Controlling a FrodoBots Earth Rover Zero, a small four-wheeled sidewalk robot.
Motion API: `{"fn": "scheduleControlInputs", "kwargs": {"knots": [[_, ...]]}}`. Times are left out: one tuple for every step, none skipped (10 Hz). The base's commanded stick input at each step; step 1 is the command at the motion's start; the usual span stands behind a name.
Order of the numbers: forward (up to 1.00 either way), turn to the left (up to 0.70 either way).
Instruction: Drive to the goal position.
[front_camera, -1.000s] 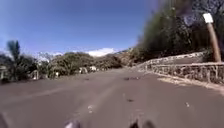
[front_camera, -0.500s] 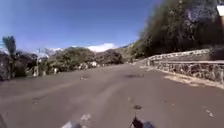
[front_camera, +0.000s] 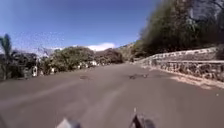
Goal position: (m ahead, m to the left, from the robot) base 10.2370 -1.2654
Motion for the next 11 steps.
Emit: {"fn": "scheduleControlInputs", "kwargs": {"knots": [[0.85, -0.34], [0.85, -0.34], [0.85, -0.34], [0.85, -0.33], [0.85, -0.33], [0.85, 0.0], [0.85, 0.0], [0.85, 0.0], [0.85, -0.24], [0.85, -0.29], [0.85, -0.34]]}}
